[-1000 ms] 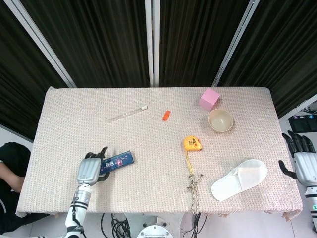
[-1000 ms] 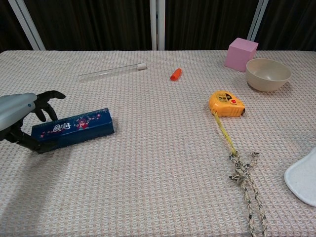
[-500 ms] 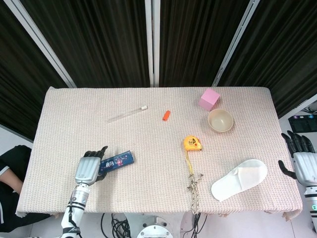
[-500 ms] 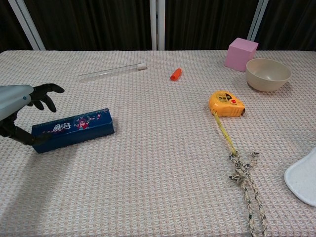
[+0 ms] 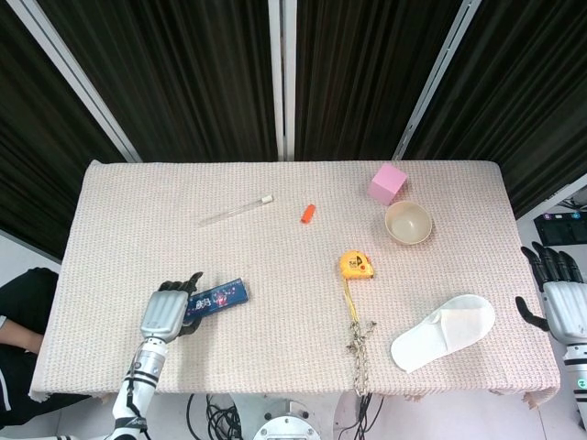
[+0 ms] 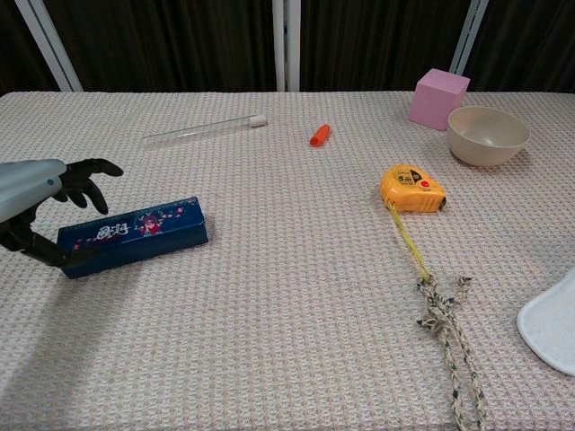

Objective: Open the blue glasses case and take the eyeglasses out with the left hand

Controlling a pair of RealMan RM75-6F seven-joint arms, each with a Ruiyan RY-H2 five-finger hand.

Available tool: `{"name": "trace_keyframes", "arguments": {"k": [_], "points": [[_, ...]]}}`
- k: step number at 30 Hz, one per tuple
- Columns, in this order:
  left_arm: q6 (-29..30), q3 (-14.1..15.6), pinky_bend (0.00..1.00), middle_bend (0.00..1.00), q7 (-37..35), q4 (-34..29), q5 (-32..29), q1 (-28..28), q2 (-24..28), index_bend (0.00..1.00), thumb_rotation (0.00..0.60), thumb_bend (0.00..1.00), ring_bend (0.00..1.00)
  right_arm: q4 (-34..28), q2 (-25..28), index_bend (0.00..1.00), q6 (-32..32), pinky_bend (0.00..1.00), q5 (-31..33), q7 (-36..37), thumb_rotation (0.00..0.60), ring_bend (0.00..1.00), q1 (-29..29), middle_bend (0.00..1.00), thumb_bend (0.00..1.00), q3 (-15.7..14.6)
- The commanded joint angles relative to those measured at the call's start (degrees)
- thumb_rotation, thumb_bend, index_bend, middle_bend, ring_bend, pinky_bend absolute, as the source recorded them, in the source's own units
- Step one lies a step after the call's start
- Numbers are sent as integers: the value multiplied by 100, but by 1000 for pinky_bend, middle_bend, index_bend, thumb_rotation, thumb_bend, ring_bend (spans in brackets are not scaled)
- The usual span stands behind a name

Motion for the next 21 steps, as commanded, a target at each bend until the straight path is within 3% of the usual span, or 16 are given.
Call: {"name": "trace_keyframes", "arguments": {"k": [1, 21], "points": [[-17, 4, 223, 281, -17, 3, -8, -5, -2, 108, 600, 310, 221, 10, -2, 0, -6, 0, 2, 7, 600, 0, 0, 0, 311, -2], [-90, -70, 233, 309, -163, 188, -136, -60, -101, 108, 600, 332, 241, 44, -13, 0, -30, 0, -1, 31, 600, 0, 2, 0, 310, -13]]}}
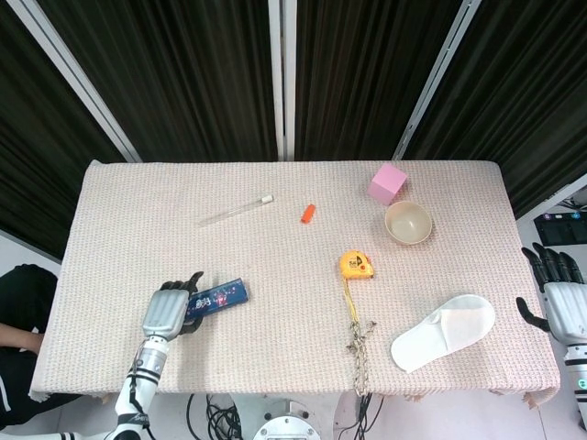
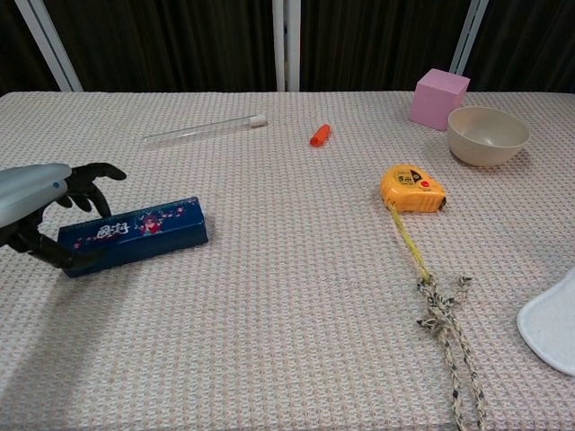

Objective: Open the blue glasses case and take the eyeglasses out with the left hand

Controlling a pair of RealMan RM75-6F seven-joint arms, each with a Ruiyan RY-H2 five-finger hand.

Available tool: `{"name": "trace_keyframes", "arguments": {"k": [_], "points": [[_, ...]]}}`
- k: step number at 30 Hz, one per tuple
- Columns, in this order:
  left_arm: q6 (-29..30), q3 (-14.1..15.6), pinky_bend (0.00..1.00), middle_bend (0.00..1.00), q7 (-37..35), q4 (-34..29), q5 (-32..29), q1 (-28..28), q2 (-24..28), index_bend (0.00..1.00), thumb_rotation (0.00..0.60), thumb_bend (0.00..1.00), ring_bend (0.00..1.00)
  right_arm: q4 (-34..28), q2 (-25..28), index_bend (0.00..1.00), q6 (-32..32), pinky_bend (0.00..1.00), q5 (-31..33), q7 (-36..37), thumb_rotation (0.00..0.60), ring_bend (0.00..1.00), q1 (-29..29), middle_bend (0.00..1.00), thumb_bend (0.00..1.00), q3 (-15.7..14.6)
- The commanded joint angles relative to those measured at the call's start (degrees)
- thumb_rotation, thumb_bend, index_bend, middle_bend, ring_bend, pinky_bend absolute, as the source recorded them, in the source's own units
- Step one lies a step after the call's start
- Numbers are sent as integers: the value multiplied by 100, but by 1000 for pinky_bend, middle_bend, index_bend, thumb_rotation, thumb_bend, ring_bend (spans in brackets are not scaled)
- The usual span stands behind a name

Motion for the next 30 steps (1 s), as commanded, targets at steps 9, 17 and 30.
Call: {"name": "trace_keyframes", "arguments": {"k": [9, 17, 30], "points": [[-103, -72, 237, 330, -246, -24, -90, -9, 18, 108, 600, 355, 260, 26, -17, 0, -10, 0, 4, 12, 600, 0, 1, 0, 311, -3], [-328, -342, 257, 397, -965, -62, -379, 31, 54, 115, 600, 420, 270, 44, -23, 0, -12, 0, -6, 32, 600, 0, 1, 0, 310, -8], [-947, -841, 322, 478, -2010, 96, -1123, -32, 194, 142, 600, 479, 344, 63, -34, 0, 5, 0, -21, 53, 600, 0, 0, 0, 311, -7]]}}
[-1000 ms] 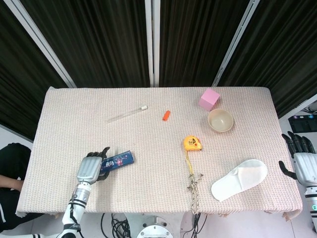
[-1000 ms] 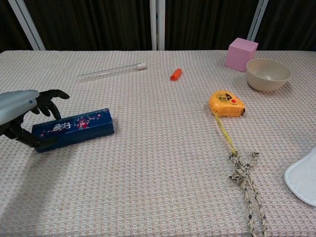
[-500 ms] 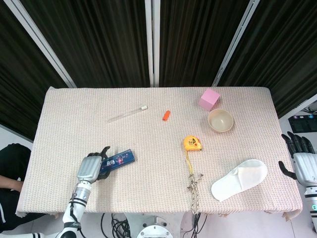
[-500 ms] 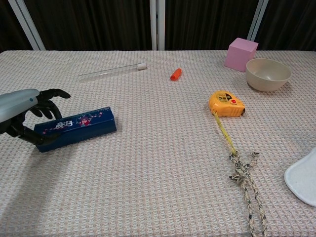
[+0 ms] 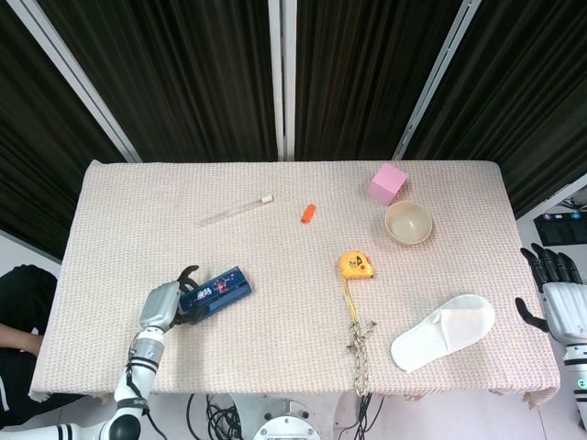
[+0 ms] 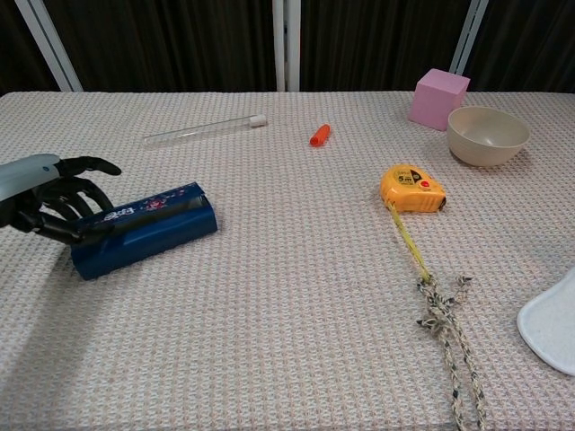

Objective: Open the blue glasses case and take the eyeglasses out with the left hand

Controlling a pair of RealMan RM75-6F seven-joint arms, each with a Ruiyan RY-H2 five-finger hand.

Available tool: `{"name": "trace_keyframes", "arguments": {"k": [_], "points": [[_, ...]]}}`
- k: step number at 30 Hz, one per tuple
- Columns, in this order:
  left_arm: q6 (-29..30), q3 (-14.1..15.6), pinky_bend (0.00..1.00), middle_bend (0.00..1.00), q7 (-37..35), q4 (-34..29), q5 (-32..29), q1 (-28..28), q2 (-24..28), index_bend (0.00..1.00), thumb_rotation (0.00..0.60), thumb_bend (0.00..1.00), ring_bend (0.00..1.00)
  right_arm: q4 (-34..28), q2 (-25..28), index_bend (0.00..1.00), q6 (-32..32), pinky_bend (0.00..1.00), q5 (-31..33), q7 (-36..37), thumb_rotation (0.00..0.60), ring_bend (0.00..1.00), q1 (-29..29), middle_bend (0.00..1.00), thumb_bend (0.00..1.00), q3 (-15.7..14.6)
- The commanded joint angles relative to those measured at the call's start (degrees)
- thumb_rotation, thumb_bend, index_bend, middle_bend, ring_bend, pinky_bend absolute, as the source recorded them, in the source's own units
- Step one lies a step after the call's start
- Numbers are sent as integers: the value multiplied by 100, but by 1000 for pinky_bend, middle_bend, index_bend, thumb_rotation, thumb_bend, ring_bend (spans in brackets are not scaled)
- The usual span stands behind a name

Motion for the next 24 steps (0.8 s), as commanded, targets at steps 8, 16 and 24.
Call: {"name": "trace_keyframes", "arguments": {"k": [8, 16, 24], "points": [[-784, -376, 241, 232, -623, 181, -661, -228, 327, 89, 600, 460, 175, 13, -3, 0, -14, 0, -1, -1, 600, 0, 1, 0, 314, -7], [-422, -229, 44, 0, -338, 838, 40, -426, 97, 2, 600, 441, 0, -23, -2, 0, -4, 0, -5, -54, 600, 0, 0, 0, 322, -10], [494, -186, 0, 0, 135, 2280, 975, -658, -639, 0, 600, 440, 0, -45, 2, 0, -4, 0, 11, -60, 600, 0, 1, 0, 327, 1]]}}
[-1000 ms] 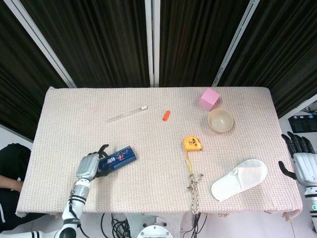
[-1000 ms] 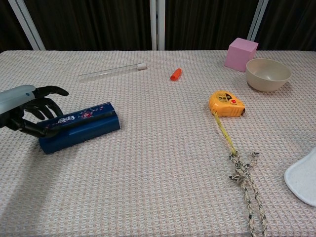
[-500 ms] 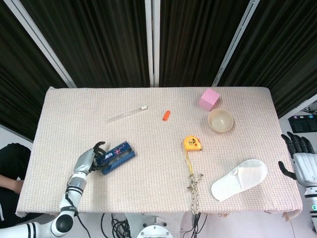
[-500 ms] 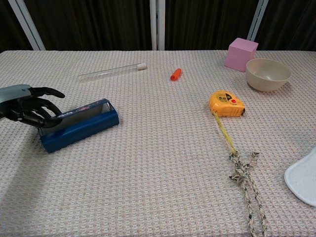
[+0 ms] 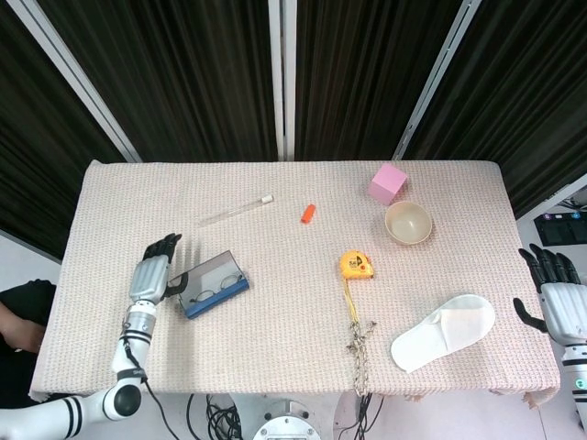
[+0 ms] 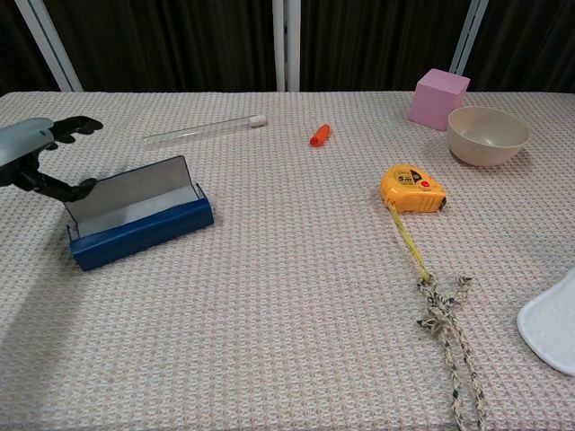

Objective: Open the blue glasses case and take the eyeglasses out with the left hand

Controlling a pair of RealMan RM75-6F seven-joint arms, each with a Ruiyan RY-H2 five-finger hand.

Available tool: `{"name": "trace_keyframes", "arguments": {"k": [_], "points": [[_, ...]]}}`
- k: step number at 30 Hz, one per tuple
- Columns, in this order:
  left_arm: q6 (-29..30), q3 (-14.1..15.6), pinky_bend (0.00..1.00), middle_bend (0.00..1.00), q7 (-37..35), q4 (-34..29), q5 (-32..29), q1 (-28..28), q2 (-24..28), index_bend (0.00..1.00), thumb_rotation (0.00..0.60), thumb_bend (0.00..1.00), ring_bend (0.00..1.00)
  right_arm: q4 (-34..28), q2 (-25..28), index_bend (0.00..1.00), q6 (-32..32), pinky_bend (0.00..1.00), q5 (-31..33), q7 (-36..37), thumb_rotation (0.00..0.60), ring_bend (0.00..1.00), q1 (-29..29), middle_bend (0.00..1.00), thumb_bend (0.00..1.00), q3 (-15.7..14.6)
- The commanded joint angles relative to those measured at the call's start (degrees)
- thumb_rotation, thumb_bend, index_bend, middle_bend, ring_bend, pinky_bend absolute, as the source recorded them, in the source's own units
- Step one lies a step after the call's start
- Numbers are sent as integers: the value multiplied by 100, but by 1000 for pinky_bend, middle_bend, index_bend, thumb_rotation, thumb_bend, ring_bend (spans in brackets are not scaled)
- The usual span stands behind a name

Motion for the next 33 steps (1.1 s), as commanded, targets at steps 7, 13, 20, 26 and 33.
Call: {"name": "trace_keyframes", "arguments": {"k": [7, 13, 20, 26, 33], "points": [[715, -8, 0, 0, 85, 776, 983, -145, -277, 0, 600, 418, 0, 27, -10, 0, -40, 0, 25, 16, 600, 0, 11, 0, 327, 3], [361, 241, 0, 0, -727, 410, 1548, -74, 333, 0, 600, 386, 0, 30, -5, 0, 28, 0, 11, 76, 600, 0, -4, 0, 327, 26], [334, 650, 8, 0, -1528, 78, 2396, 66, 954, 0, 600, 373, 0, 29, -4, 0, 102, 0, -26, 144, 600, 0, -9, 0, 327, 51], [204, 999, 45, 0, -2003, -397, 2744, 204, 1416, 0, 600, 338, 0, 19, -6, 0, 114, 0, -18, 146, 600, 0, -7, 0, 327, 66], [-46, 1276, 45, 74, -2107, -544, 2943, 245, 1819, 0, 600, 319, 0, 3, 4, 0, 135, 0, -27, 166, 600, 0, -14, 0, 328, 69]]}}
